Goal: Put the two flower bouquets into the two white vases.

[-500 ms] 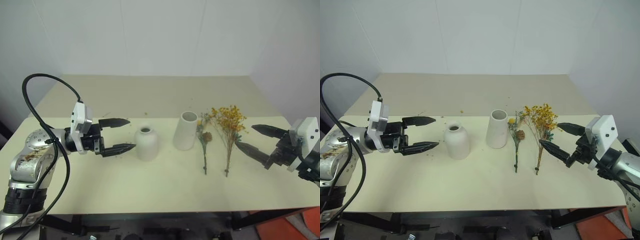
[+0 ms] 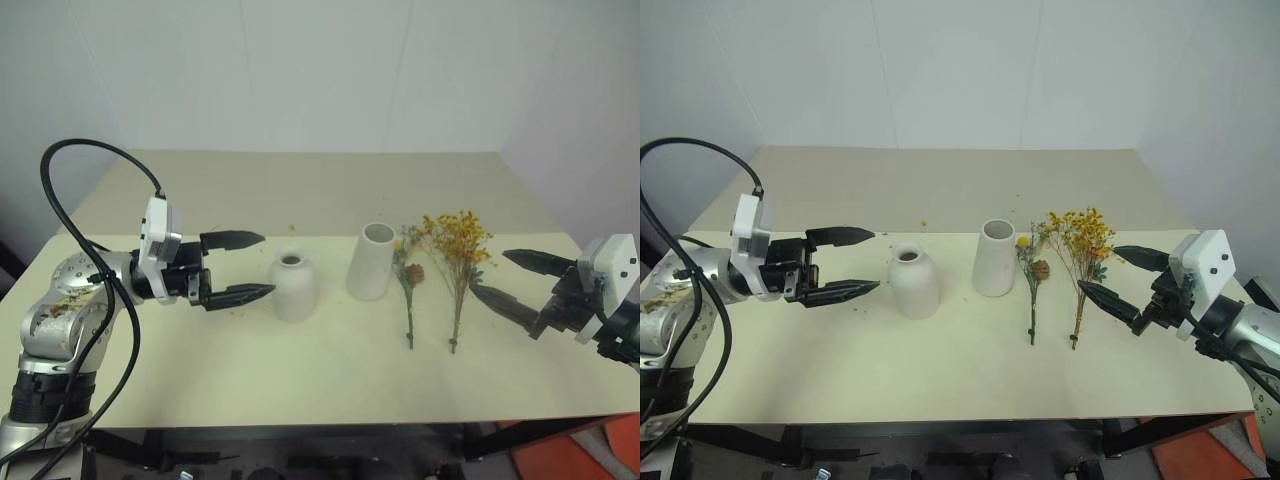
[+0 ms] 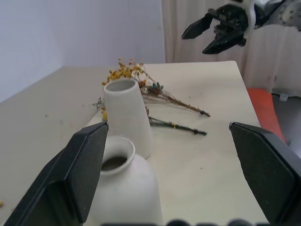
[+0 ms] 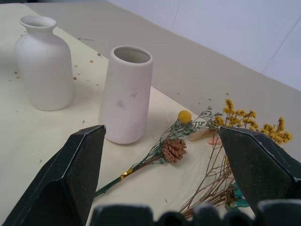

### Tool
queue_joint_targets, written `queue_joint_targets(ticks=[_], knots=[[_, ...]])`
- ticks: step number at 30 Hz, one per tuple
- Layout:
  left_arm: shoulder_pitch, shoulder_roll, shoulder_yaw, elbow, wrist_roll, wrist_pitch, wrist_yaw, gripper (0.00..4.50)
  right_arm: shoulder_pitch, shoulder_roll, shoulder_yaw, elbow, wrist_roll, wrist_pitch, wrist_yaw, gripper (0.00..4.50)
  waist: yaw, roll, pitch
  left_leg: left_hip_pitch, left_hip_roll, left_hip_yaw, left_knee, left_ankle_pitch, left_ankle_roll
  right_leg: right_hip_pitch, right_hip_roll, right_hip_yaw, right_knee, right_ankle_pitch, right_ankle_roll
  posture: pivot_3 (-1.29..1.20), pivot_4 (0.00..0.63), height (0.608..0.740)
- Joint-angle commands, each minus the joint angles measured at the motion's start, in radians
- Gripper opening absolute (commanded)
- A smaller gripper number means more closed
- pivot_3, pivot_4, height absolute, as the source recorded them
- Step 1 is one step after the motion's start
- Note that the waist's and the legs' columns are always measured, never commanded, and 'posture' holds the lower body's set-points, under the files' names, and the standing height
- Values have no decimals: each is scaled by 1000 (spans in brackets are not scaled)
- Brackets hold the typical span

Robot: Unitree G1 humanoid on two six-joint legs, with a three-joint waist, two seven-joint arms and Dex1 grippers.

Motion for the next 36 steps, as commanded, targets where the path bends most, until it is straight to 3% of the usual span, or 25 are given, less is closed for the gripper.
queue_joint_targets(ticks=[1,10,14,26,36], knots=[[-65,-18,-44,-5,7,13,14,4500,-36,-30,27,-26,-26,53,-59,4482,0,0,0,0,0,0,0,0,0,0,0,0,0,0,0,0,150,740],[-278,-129,-186,56,67,26,36,4500,-161,15,145,-61,-35,362,-325,4482,1,0,0,-1,0,0,0,0,0,-1,0,0,0,0,0,0,150,740],[-414,-188,-307,147,159,8,-7,4500,-255,38,201,-3,-72,521,-449,4482,0,0,0,-1,-1,0,0,0,0,-1,0,0,0,0,0,0,150,740],[-628,-350,-458,329,297,28,-53,4500,-490,83,287,104,-68,908,-520,4482,-2,0,0,-3,-1,0,0,0,0,-2,0,1,0,0,0,0,150,740],[-710,-466,-474,438,358,11,-53,4500,-687,124,409,427,-155,989,-514,4482,-5,1,0,-3,-2,0,-1,0,0,-3,0,1,-1,0,0,0,150,740]])
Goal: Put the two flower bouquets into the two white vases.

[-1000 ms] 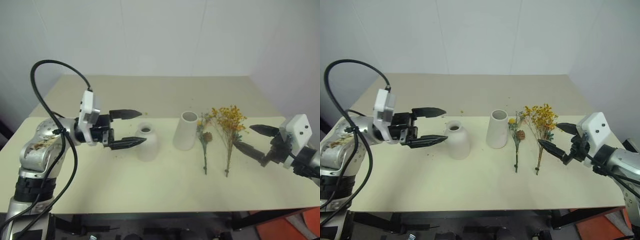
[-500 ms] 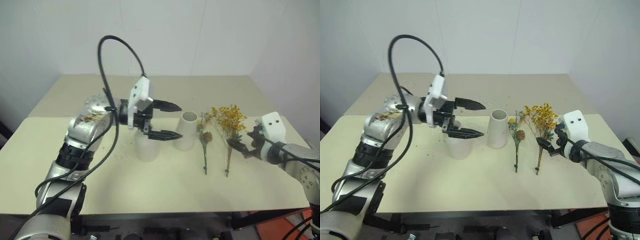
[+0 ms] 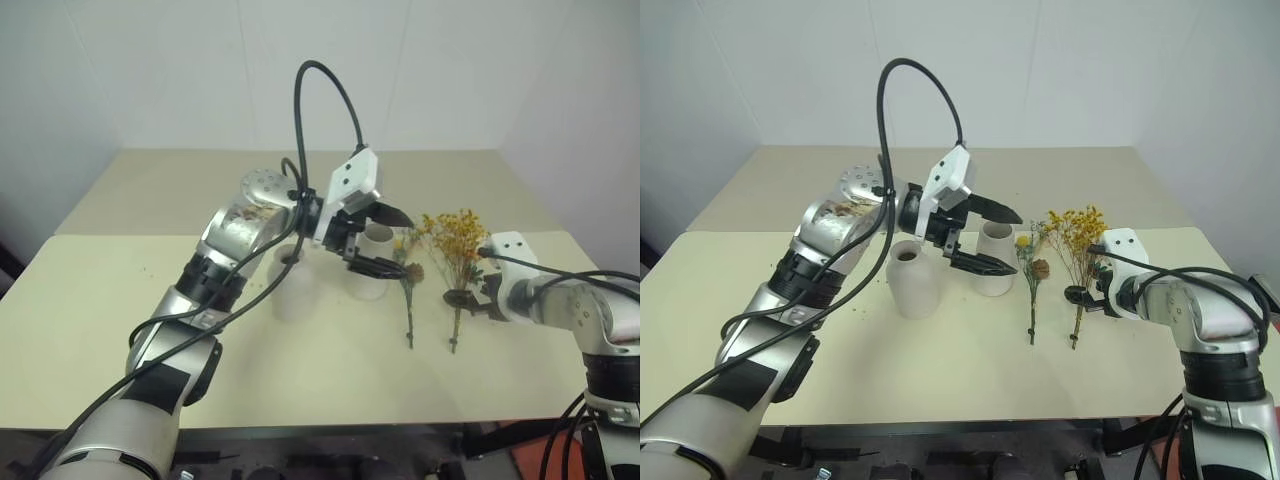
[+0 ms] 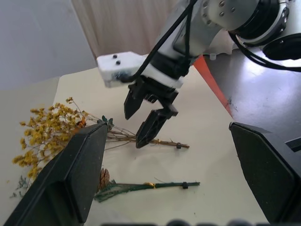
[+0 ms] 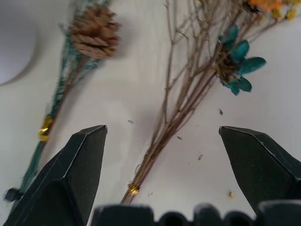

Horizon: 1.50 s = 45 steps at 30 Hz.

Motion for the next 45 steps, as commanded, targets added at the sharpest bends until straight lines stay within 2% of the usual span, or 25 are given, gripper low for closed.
queue_joint_targets(ticks=[1,11,20,23,30,35,39,42,45], knots=[[-28,-21,11,6,13,-14,5,4500,-91,1,36,111,-33,37,16,4482,-2,0,0,0,0,0,0,0,0,0,0,0,0,0,0,0,150,740],[-28,-46,18,11,31,-8,9,4500,-333,31,225,527,-100,50,138,4482,-1,1,0,-1,0,0,0,0,0,-1,0,1,0,0,0,0,150,740],[-15,-57,21,-2,31,3,24,4500,-387,57,334,689,-152,23,240,4482,-1,1,0,0,0,0,0,0,0,-1,0,1,0,0,0,0,150,740],[-12,-55,26,-6,32,6,26,4500,-392,72,345,724,-173,8,262,3960,-2,1,0,1,0,0,0,0,0,1,0,0,0,0,0,0,150,740],[-1,-54,26,-21,33,11,34,4500,-405,68,358,699,-203,18,308,1567,-10,1,0,1,0,0,0,0,0,0,0,1,0,0,0,0,150,740],[-5,-47,27,-8,37,-7,25,4500,-415,67,302,701,-215,27,296,13,-15,1,0,1,0,0,0,0,0,0,0,1,1,0,0,0,150,740],[-9,-25,39,21,44,-30,15,4500,-418,55,153,701,-217,51,230,13,-16,2,0,0,0,0,0,0,0,-1,0,1,1,1,0,0,150,740],[-7,4,58,40,48,-44,20,4500,-419,48,-38,683,-220,67,143,13,-15,3,1,-1,0,0,0,0,0,-2,0,1,1,1,0,0,150,740],[-12,28,83,61,44,-49,30,4500,-401,72,-235,573,-224,-1,28,13,-14,3,1,-2,0,0,0,0,0,-2,-1,1,1,1,0,0,150,740]])
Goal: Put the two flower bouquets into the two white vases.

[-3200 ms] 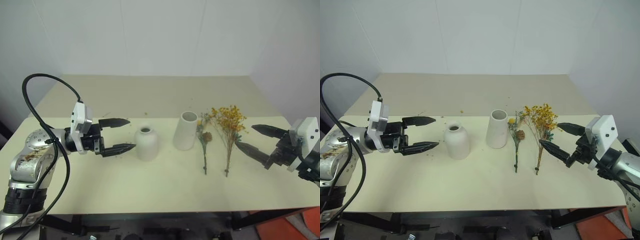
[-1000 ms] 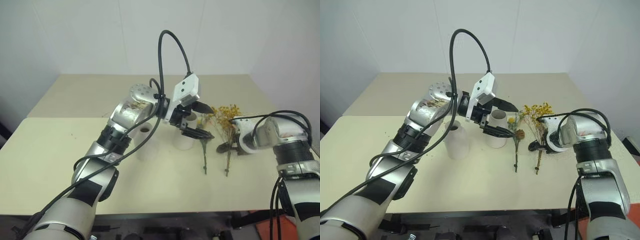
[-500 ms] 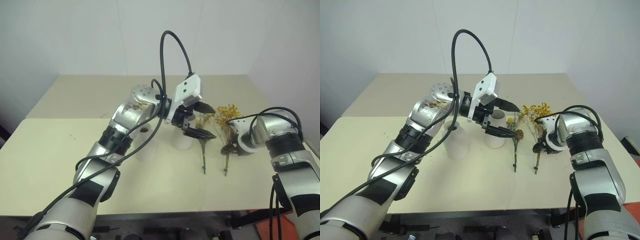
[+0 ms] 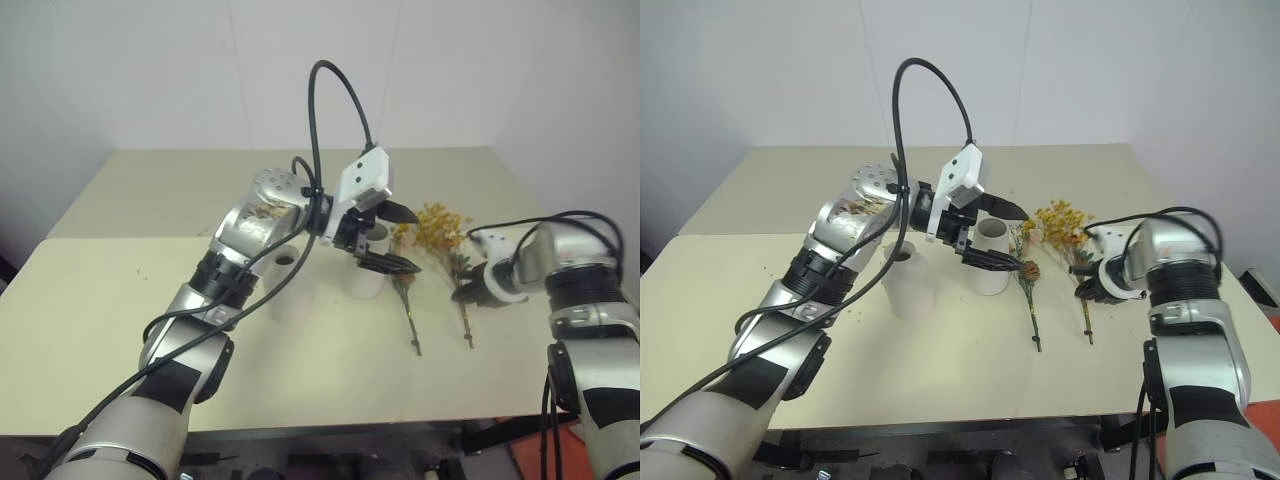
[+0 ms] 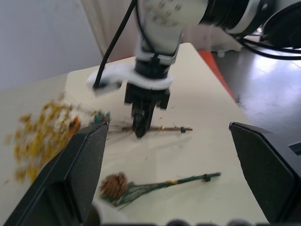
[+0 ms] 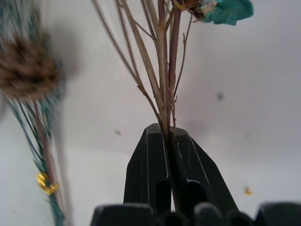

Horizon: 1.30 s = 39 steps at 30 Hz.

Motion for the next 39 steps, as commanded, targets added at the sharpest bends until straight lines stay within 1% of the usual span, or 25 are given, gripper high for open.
queue_joint_targets(ticks=[1,3,4,7,10,15,21,26,30,39], knots=[[-21,24,58,15,0,-21,13,4500,15,20,-233,-203,-4,-115,-139,13,0,1,0,0,0,0,0,0,0,0,0,0,0,0,0,0,150,740],[-29,38,73,31,4,-20,21,4500,32,72,-307,-358,2,-244,-209,13,-3,1,0,-1,0,0,0,0,0,-1,0,0,0,0,0,0,150,740],[-31,46,76,36,8,-17,26,4500,44,98,-319,-429,3,-314,-229,13,-6,2,1,-1,0,0,0,0,0,-1,0,0,0,0,0,0,150,740],[-34,66,78,44,23,-18,35,4500,87,145,-298,-568,22,-468,-208,13,-8,2,1,-1,0,0,0,0,0,-2,0,0,1,0,1,0,150,740],[-35,100,81,36,38,28,54,4500,93,208,-279,-658,76,-552,-166,13,-11,2,1,-2,0,0,0,0,0,-2,0,0,1,0,1,0,150,740],[-20,142,56,18,79,120,91,4500,93,292,-199,-727,118,-706,-105,13,-11,3,1,-1,0,-1,0,0,0,-2,0,0,1,0,1,0,150,740],[-14,150,44,9,110,183,117,4500,89,366,-111,-727,144,-787,-73,13,-8,3,1,-2,0,-1,0,0,0,-2,0,-1,1,1,0,0,150,740],[2,163,39,-19,117,206,102,4500,158,404,-33,-779,146,-826,-40,13,-7,3,1,-2,0,-2,0,0,0,-2,0,-2,2,1,0,0,150,740],[1,164,40,-18,118,209,102,4500,196,405,-18,-784,141,-835,-36,13,-6,3,1,-2,0,-2,1,0,0,-2,-1,-2,8,1,0,0,150,740],[1,168,34,-21,120,208,103,4500,290,402,21,-852,122,-847,-45,13,-7,3,1,-2,0,-2,0,0,0,-2,0,-2,8,0,0,0,150,740]])
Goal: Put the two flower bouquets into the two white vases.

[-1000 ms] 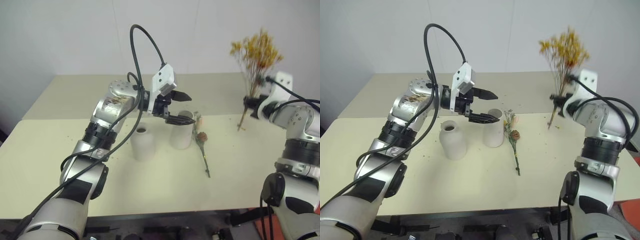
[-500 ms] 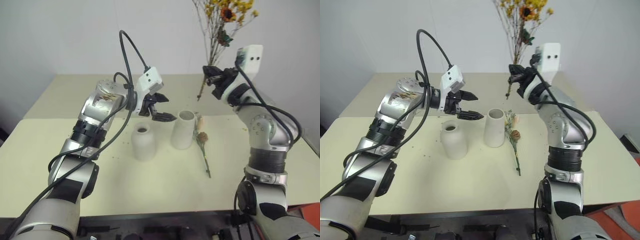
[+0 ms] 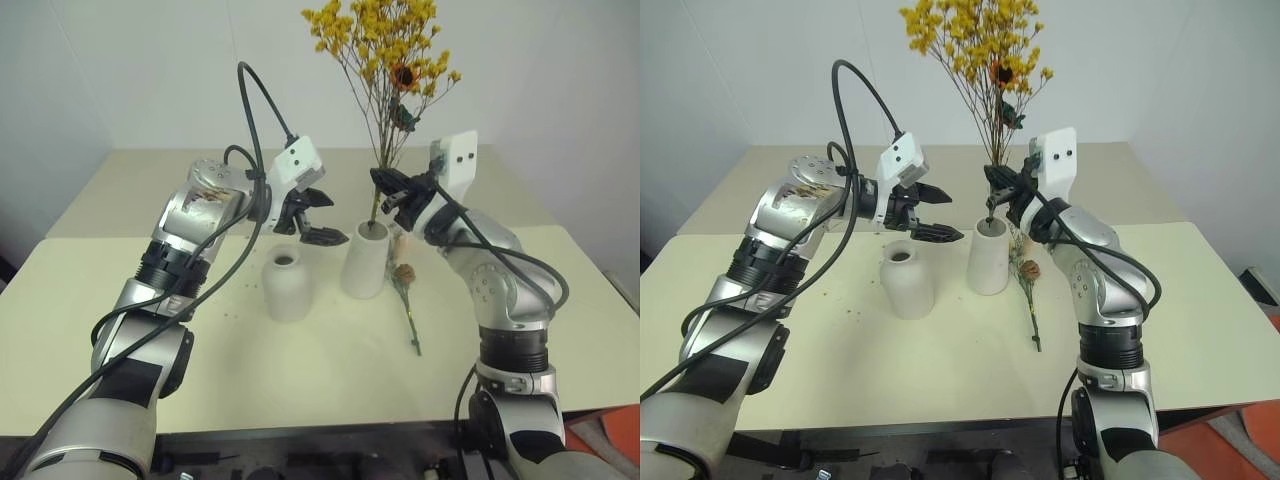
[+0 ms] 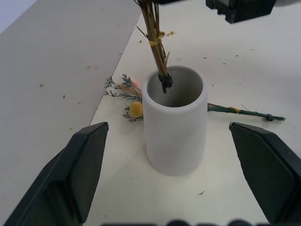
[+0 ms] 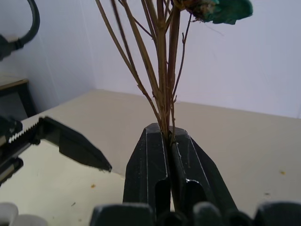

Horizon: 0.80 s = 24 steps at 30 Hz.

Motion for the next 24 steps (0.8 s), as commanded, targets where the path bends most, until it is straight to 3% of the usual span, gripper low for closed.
queue_joint_targets(ticks=[1,9,14,22,24], knots=[[-9,5,4,-32,4,0,-1,4500,2,-11,10,-59,-6,-39,-8,13,0,0,0,0,0,0,0,0,0,0,0,0,0,0,0,0,150,740],[-10,-1,2,-26,2,-14,-4,4500,93,-15,51,-90,-41,-78,-25,13,0,0,0,0,0,0,0,0,0,0,0,0,0,0,0,0,150,740],[-13,-8,1,-22,0,-39,-15,4500,128,-1,62,-94,-57,-87,-49,1459,-1,0,0,0,0,0,0,0,0,0,0,0,0,0,0,0,150,740],[-20,-24,6,-31,-3,-46,-20,4500,182,-31,48,-165,-67,-79,-67,4298,0,0,0,0,0,0,0,0,0,0,0,0,0,0,0,0,150,740],[-14,-19,7,-51,-8,-44,-30,4500,208,-57,26,-217,-53,-52,-61,4486,1,0,0,0,0,0,0,0,0,0,0,0,0,0,0,0,150,740]])
